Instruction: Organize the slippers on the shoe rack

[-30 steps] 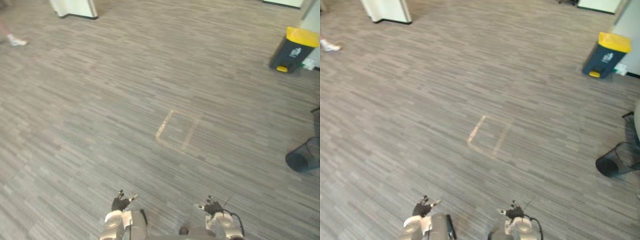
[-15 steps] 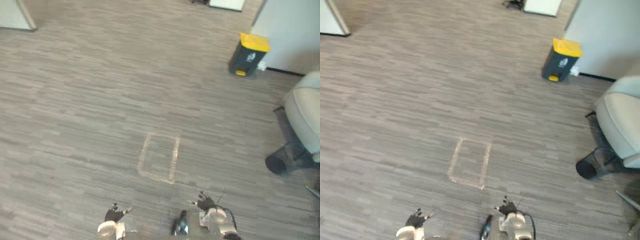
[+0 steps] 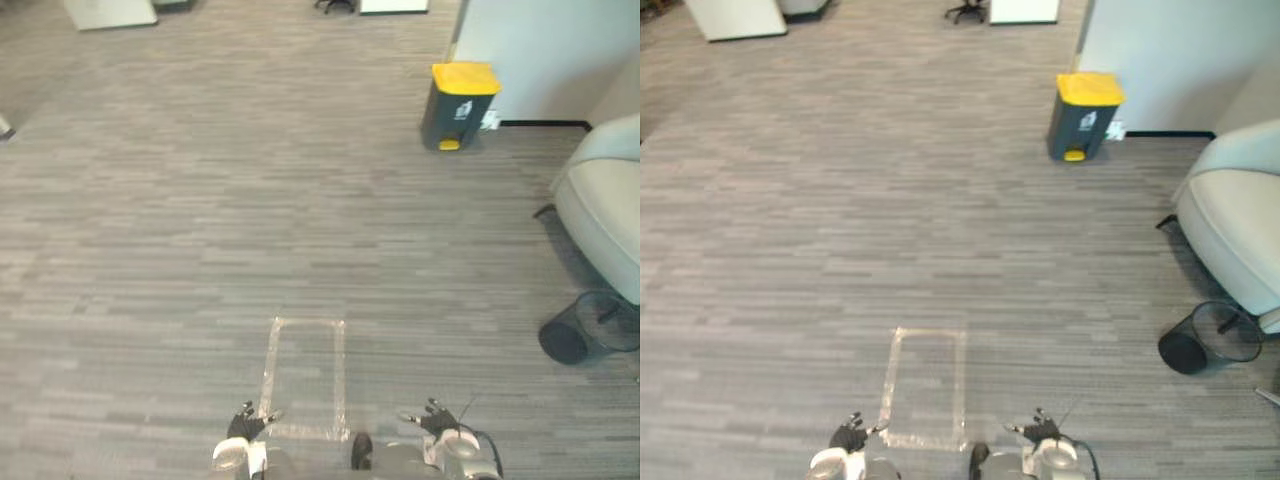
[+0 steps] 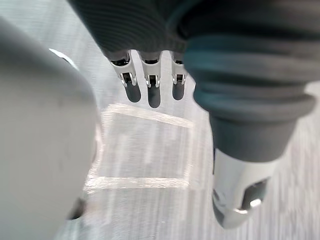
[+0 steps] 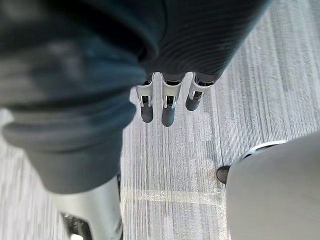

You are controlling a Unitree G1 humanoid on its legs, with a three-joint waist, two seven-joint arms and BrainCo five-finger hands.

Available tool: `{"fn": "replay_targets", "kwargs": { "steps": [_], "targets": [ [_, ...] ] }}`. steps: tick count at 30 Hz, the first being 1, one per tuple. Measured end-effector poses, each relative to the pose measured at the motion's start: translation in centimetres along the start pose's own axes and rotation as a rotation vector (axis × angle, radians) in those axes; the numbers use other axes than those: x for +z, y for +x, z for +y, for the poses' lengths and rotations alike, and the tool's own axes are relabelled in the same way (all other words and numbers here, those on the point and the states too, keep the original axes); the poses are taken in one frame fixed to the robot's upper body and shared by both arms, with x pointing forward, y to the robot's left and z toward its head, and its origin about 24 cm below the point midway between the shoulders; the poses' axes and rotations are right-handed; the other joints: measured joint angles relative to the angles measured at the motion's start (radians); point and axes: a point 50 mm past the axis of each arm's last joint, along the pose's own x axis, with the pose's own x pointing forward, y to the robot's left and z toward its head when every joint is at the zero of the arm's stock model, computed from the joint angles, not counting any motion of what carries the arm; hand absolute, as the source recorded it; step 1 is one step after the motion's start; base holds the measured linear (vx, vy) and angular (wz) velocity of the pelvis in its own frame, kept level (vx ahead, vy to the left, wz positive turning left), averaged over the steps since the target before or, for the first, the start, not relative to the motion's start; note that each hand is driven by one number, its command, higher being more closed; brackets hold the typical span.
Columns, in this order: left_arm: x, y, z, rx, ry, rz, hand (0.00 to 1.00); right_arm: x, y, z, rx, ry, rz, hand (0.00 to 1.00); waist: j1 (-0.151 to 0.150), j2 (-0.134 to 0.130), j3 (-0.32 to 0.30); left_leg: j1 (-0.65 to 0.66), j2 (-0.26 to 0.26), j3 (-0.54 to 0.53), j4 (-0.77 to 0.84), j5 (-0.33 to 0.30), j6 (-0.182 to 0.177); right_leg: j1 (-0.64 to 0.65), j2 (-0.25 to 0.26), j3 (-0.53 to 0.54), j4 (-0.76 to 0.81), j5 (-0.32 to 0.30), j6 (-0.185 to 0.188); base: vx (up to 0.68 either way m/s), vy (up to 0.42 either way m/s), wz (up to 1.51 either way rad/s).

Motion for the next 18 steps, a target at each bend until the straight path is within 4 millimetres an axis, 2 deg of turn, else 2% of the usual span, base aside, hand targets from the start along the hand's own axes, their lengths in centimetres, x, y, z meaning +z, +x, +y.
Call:
{"fn": "replay_targets", "kwargs": {
  "steps": [1, 2, 3, 4, 5, 6, 7, 8, 10, 11, 12, 13, 15, 17, 18],
  "targets": [
    [-0.1, 0.0, 0.2, 0.005, 0.003, 0.0, 0.0, -0.1, 0.0, 0.1, 0.002, 0.0, 0.003, 0.0, 0.001, -0.006, 0.001, -0.007, -0.041, -0.062, -0.118, 0.017, -0.008, 0.013, -0.019, 0.034, -0.003, -0.01, 0.018, 0.35, 0.281, -1.19],
    [-0.3, -0.1, 0.3, 0.008, -0.009, 0.0, 0.0, -0.3, -0.1, 0.0, -0.002, -0.002, 0.007, 0.0, 0.001, -0.005, 0.0, -0.009, -0.089, -0.184, -0.3, 0.082, -0.02, 0.029, -0.039, 0.09, -0.006, -0.031, 0.048, 0.4, 0.386, -1.43],
    [-0.6, -0.2, 0.0, 0.004, -0.015, 0.01, 0.0, -0.5, -0.1, -0.3, -0.005, -0.015, 0.011, 0.0, 0.004, 0.006, -0.007, 0.003, -0.094, -0.231, -0.355, 0.202, -0.058, 0.045, -0.04, 0.135, -0.007, -0.052, 0.078, 0.35, 0.354, -1.26],
    [-0.9, -0.3, -0.1, 0.002, -0.018, 0.017, 0.0, -0.6, -0.1, -0.3, -0.007, -0.018, 0.012, 0.0, 0.004, 0.01, -0.012, 0.016, -0.097, -0.237, -0.362, 0.246, -0.041, 0.049, -0.041, 0.147, -0.006, -0.057, 0.088, 0.37, 0.357, -0.98],
    [-0.6, -0.2, 0.6, 0.017, -0.008, 0.012, 0.0, -0.6, -0.2, 0.2, 0.004, -0.017, 0.007, 0.0, -0.001, -0.018, -0.021, 0.036, -0.121, -0.202, -0.358, 0.214, -0.023, 0.059, -0.074, 0.134, -0.007, -0.055, 0.095, 0.31, 0.253, -0.53],
    [-0.5, -0.1, 0.7, 0.019, -0.006, 0.009, 0.0, -0.7, -0.2, 0.4, 0.01, -0.016, 0.007, 0.0, -0.001, -0.03, -0.023, 0.036, -0.125, -0.191, -0.348, 0.204, -0.015, 0.057, -0.083, 0.128, -0.005, -0.055, 0.095, 0.36, 0.269, -0.68],
    [-0.1, 0.0, 1.2, 0.027, 0.008, -0.002, 0.0, -1.3, -0.4, 0.9, 0.023, -0.016, 0.023, 0.0, 0.004, -0.057, -0.023, 0.034, -0.131, -0.155, -0.298, 0.168, 0.01, 0.057, -0.101, 0.127, -0.004, -0.056, 0.097, 0.33, 0.224, -0.53],
    [0.0, 0.1, 1.3, 0.028, 0.016, 0.002, 0.0, -1.4, -0.4, 1.0, 0.026, -0.015, 0.025, 0.0, 0.004, -0.062, -0.026, 0.031, -0.131, -0.141, -0.271, 0.141, 0.021, 0.056, -0.106, 0.13, 0.006, -0.058, 0.098, 0.37, 0.255, -0.71],
    [-0.2, 0.1, 1.4, 0.026, 0.024, 0.011, 0.0, -1.2, -0.4, 1.2, 0.029, -0.011, 0.02, 0.0, 0.009, -0.065, -0.026, 0.071, -0.124, -0.077, -0.256, 0.089, 0.039, 0.002, -0.113, 0.141, 0.138, -0.079, 0.127, 0.25, 0.184, -0.86],
    [-0.3, 0.1, 1.2, 0.02, 0.021, 0.013, 0.0, -0.9, -0.3, 1.3, 0.033, -0.012, 0.011, 0.0, 0.02, -0.054, -0.019, 0.122, -0.116, -0.015, -0.281, 0.075, 0.049, -0.082, -0.113, 0.143, 0.321, -0.091, 0.147, 0.15, 0.122, -1.03],
    [-0.3, 0.1, 1.1, 0.016, 0.023, 0.015, 0.0, -0.8, -0.3, 1.3, 0.034, -0.012, 0.007, 0.0, 0.023, -0.054, -0.02, 0.144, -0.117, 0.012, -0.295, 0.072, 0.054, -0.121, -0.12, 0.134, 0.405, -0.095, 0.155, 0.17, 0.134, -1.15],
    [-0.5, 0.1, 1.1, 0.007, 0.052, 0.022, 0.0, -0.5, -0.2, 1.3, 0.035, -0.012, -0.003, 0.0, 0.021, -0.055, -0.019, 0.191, -0.121, 0.059, -0.311, 0.063, 0.068, -0.19, -0.151, 0.059, 0.558, -0.106, 0.168, 0.2, 0.116, -0.88],
    [-0.8, 0.0, 1.0, -0.009, 0.092, 0.032, 0.0, -0.2, -0.2, 1.3, 0.036, -0.02, -0.014, 0.0, 0.002, -0.055, -0.019, 0.258, -0.118, 0.103, -0.354, 0.062, 0.07, -0.232, -0.209, -0.157, 0.616, -0.14, 0.113, 0.23, 0.089, -0.71],
    [-0.9, 0.0, 1.1, -0.014, 0.11, 0.038, 0.0, 0.0, -0.2, 1.4, 0.039, -0.041, -0.024, 0.0, -0.004, -0.059, -0.02, 0.29, -0.117, 0.136, -0.387, 0.062, 0.07, -0.248, -0.234, -0.306, 0.531, -0.132, 0.083, 0.17, 0.002, -0.52],
    [-0.9, 0.0, 1.3, -0.009, 0.112, 0.036, 0.0, 0.0, -0.2, 1.5, 0.042, -0.051, -0.025, 0.0, -0.003, -0.073, -0.024, 0.293, -0.133, 0.15, -0.391, 0.062, 0.069, -0.257, -0.232, -0.37, 0.402, -0.067, 0.06, 0.17, -0.044, -0.49]
  ]
}}
